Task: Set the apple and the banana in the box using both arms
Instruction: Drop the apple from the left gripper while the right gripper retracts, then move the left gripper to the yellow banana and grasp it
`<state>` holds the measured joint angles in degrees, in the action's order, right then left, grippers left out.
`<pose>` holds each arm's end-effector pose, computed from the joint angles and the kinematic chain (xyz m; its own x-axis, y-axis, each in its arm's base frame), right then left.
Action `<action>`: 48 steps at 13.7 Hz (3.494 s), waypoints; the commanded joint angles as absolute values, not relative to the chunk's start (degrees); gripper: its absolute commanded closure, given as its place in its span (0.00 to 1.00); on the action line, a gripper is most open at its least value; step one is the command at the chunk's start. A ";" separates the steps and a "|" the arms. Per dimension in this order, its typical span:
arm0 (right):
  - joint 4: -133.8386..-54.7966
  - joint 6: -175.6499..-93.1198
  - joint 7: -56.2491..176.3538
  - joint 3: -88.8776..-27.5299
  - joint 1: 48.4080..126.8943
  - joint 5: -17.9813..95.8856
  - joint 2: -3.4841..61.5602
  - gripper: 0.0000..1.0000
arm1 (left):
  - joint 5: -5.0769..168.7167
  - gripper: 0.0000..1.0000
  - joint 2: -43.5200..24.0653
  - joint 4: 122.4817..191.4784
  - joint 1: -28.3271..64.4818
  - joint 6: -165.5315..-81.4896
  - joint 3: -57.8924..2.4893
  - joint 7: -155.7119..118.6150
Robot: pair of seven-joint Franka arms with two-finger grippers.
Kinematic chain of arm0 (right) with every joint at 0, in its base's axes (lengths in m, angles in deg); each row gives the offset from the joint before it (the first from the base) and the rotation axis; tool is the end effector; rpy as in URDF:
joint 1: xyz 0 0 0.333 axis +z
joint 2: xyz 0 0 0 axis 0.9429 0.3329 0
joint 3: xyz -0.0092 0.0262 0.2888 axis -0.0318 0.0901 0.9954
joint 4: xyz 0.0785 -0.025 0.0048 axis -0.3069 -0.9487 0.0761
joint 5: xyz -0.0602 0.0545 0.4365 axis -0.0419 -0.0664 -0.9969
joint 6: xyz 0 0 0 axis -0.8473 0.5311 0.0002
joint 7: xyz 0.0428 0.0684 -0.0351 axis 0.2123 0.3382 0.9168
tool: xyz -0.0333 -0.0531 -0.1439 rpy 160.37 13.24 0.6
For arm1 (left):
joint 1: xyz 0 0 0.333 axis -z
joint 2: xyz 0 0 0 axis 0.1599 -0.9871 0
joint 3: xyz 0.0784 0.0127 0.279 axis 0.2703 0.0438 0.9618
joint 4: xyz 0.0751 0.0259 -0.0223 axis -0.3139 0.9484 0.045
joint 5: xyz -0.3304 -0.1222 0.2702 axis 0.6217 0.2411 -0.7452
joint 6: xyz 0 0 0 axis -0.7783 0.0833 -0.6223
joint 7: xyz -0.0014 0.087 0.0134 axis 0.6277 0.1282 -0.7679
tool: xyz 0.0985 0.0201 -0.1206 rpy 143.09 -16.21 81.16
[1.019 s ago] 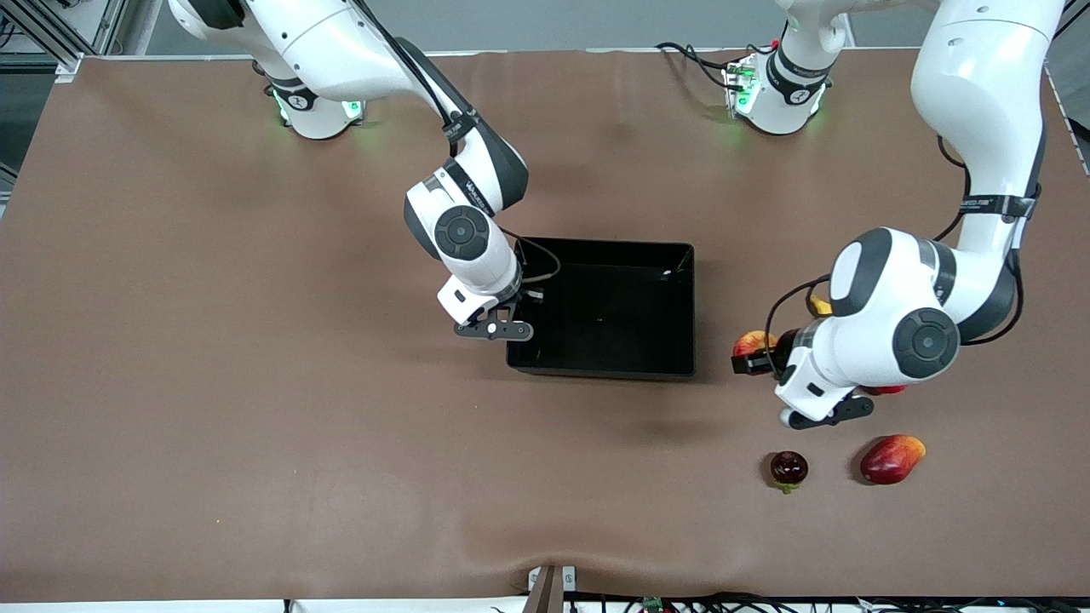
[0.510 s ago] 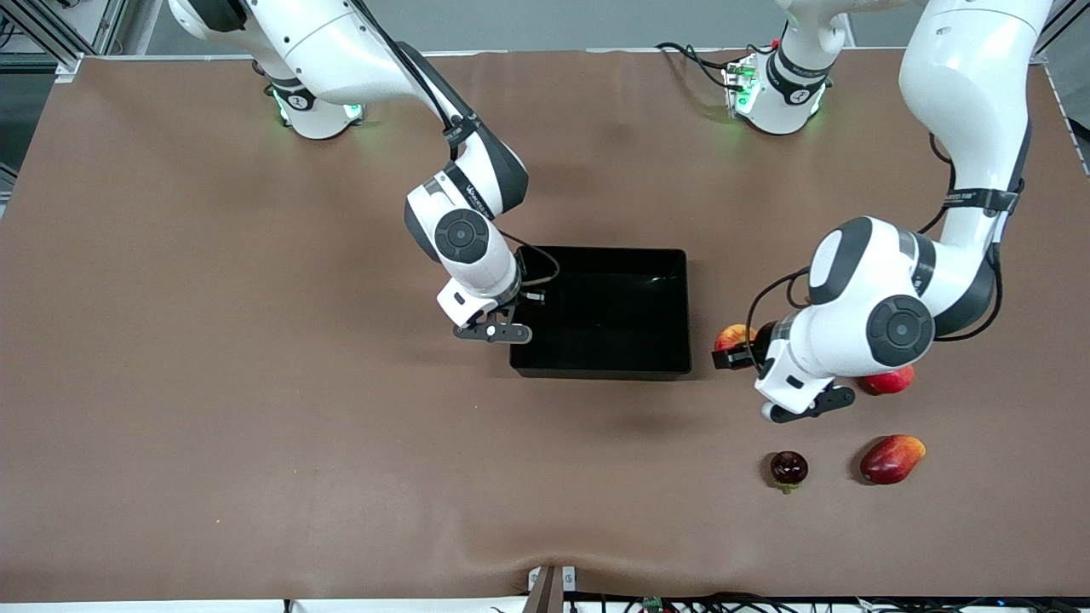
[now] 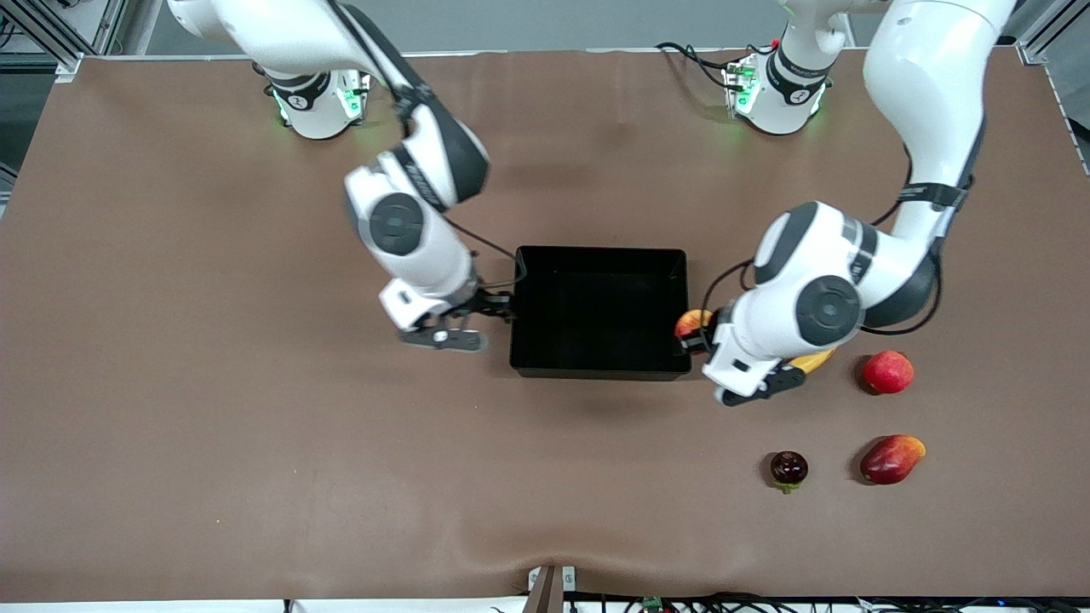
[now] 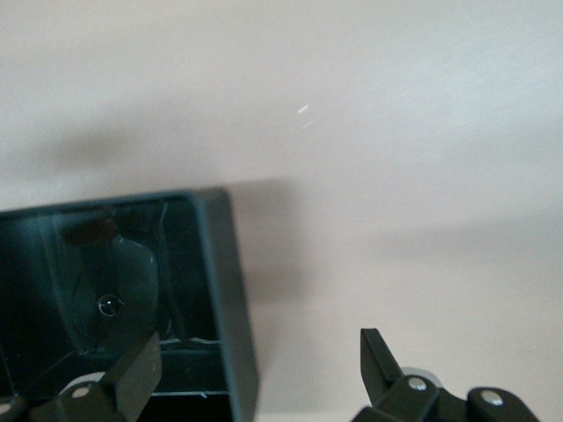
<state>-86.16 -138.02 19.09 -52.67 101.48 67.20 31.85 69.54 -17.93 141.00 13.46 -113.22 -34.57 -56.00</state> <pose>0.6123 0.3848 0.2794 0.9867 -0.1529 -0.0548 -0.1588 -0.9791 -0.1274 0.6423 -0.3175 0.2627 0.9366 0.2681 -0.2257 0.2838 -0.9580 0.0399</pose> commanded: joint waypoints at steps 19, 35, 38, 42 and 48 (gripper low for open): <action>-87.76 -112.82 58.45 -51.79 68.10 70.96 10.24 0.00 | 61.67 0.82 -18.12 164.94 20.10 -137.48 -34.60 -76.08; -86.70 -102.70 54.58 -51.52 69.15 71.93 2.76 0.00 | 60.96 0.00 -10.56 146.47 5.45 -112.96 -34.07 -52.22; -86.70 -101.47 57.74 -51.61 69.15 71.93 2.76 0.00 | 57.74 0.00 -12.14 149.97 -2.72 -114.00 -34.07 -39.04; -86.61 -101.82 57.57 -51.79 68.62 71.93 2.85 0.00 | 54.11 0.00 -12.50 163.58 -10.21 -130.40 -34.25 -26.10; -86.35 -101.47 57.57 -51.87 68.62 71.93 2.94 0.00 | 54.02 0.00 -12.40 172.13 -12.86 -138.87 -34.51 -9.04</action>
<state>-86.50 -102.07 56.78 -51.92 68.96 72.20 3.21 55.15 -14.39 168.44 -11.81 -136.11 -33.60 -11.95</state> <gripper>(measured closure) 0.000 0.000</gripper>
